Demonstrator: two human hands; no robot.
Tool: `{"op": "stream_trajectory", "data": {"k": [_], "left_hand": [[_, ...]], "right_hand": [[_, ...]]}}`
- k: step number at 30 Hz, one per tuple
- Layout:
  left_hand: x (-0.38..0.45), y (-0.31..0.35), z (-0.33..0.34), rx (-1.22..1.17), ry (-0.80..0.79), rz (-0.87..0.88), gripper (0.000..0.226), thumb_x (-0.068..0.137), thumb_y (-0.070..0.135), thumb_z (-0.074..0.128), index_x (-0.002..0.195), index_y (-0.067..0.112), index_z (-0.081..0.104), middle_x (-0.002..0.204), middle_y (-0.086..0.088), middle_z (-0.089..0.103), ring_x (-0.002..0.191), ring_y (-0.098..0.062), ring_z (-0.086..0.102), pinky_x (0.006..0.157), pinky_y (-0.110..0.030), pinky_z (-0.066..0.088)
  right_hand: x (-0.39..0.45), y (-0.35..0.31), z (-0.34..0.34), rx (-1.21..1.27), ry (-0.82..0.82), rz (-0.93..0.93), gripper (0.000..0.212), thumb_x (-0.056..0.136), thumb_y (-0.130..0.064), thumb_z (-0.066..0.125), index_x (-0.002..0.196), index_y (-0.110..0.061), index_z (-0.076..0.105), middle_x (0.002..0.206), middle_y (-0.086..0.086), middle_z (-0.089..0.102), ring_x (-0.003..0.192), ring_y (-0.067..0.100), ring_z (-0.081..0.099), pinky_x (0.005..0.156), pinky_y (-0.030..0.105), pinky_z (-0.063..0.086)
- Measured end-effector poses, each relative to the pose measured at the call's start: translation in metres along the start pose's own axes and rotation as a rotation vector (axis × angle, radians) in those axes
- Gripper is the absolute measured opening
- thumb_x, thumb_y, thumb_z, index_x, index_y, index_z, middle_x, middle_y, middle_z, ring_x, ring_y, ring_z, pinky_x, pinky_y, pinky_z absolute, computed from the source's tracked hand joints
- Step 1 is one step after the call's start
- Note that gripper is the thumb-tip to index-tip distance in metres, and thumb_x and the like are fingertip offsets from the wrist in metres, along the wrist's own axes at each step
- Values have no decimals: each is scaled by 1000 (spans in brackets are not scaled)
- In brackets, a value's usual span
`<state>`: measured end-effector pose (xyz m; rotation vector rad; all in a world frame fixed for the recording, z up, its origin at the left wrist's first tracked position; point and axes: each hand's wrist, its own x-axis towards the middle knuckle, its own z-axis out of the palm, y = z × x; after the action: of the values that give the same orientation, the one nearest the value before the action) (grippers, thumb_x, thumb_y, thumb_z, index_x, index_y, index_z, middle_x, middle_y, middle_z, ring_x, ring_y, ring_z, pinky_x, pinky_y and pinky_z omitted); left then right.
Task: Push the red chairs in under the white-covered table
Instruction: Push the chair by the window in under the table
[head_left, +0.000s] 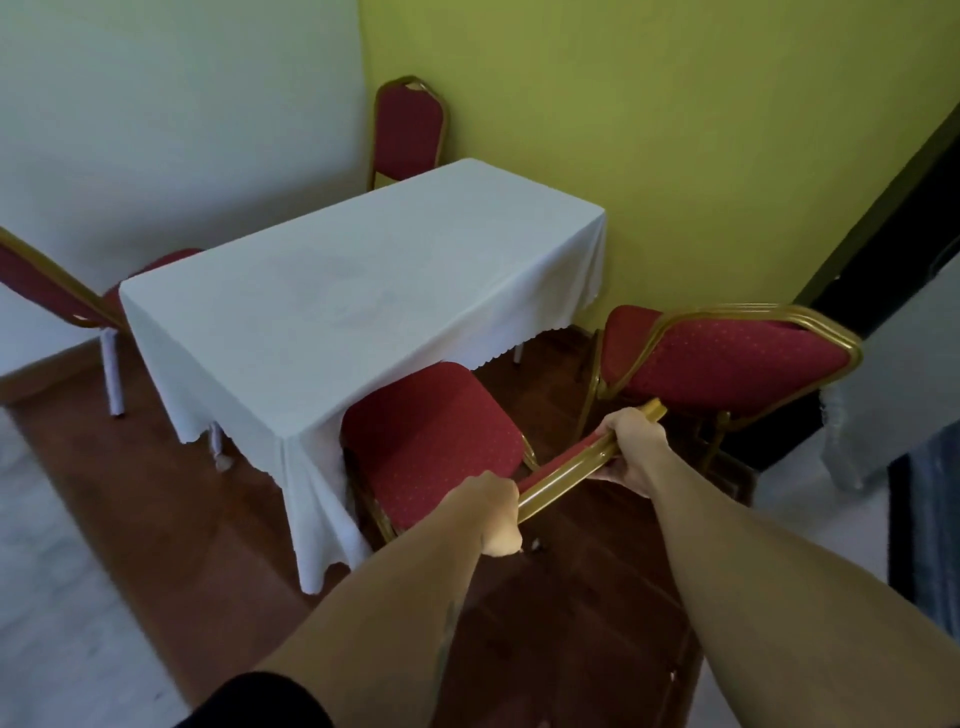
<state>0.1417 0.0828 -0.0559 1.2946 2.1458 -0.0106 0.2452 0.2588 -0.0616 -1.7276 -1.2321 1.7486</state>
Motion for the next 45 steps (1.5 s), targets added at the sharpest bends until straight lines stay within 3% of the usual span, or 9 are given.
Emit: {"op": "stream_trajectory", "data": {"k": [13, 25, 27, 29, 31, 35, 38, 41, 45], "left_hand": [[65, 59, -19, -63, 49, -159, 35, 93, 12, 63, 128, 9, 59, 121, -12, 66, 108, -30, 67, 76, -34, 47], [99, 44, -45, -46, -3, -226, 27, 90, 16, 63, 117, 12, 59, 107, -8, 62, 101, -30, 66, 92, -44, 58], [101, 41, -49, -36, -23, -228, 19, 89, 14, 63, 108, 14, 57, 101, -6, 60, 102, -30, 66, 93, -44, 57], [104, 37, -56, -23, -60, -228, 24, 89, 15, 64, 112, 11, 58, 96, -3, 58, 101, -29, 67, 94, -44, 57], [106, 36, -68, -35, -129, -221, 40, 88, 25, 70, 122, 10, 57, 96, -2, 58, 95, -25, 66, 94, -43, 56], [124, 41, -103, -176, -238, -156, 68, 87, 39, 73, 143, 10, 46, 125, -7, 61, 100, -22, 63, 96, -43, 55], [148, 58, -131, -199, -157, -19, 65, 90, 43, 67, 146, 16, 50, 126, -3, 64, 113, -23, 64, 98, -42, 54], [179, 79, -156, -145, -37, 103, 64, 91, 43, 63, 149, 20, 48, 142, -1, 58, 125, -22, 60, 105, -35, 46], [214, 118, -177, -97, 70, 277, 54, 93, 32, 57, 146, 23, 53, 140, -3, 63, 117, -19, 64, 104, -40, 50]], "right_hand": [[84, -63, -16, -116, -199, -34, 44, 87, 4, 56, 130, 1, 51, 84, 16, 60, 76, 35, 72, 78, 60, 64], [120, -86, 9, -192, -285, -19, 54, 86, -6, 65, 135, -8, 43, 105, 22, 73, 59, 28, 78, 53, 41, 64], [120, -87, 13, -212, -290, -29, 56, 84, -8, 66, 136, -7, 45, 104, 21, 74, 59, 28, 78, 52, 40, 63], [120, -89, 12, -290, -304, -36, 58, 84, -15, 69, 137, -5, 48, 102, 20, 75, 65, 29, 80, 52, 39, 63], [123, -94, 8, -435, -326, -34, 61, 87, -30, 73, 137, -4, 51, 106, 19, 73, 84, 32, 77, 64, 45, 66], [121, -115, -9, -704, -389, 4, 79, 93, -64, 61, 148, -8, 47, 141, 25, 57, 125, 43, 61, 91, 56, 59], [122, -131, -25, -752, -334, -57, 82, 99, -63, 52, 160, -12, 34, 156, 23, 46, 132, 41, 56, 98, 56, 55], [130, -146, -50, -758, -219, -159, 86, 101, -54, 55, 166, -13, 16, 167, 17, 33, 137, 38, 52, 100, 52, 54], [142, -160, -98, -859, -11, -267, 97, 94, -41, 65, 167, -11, 8, 169, 21, 29, 152, 44, 34, 118, 58, 38]]}}
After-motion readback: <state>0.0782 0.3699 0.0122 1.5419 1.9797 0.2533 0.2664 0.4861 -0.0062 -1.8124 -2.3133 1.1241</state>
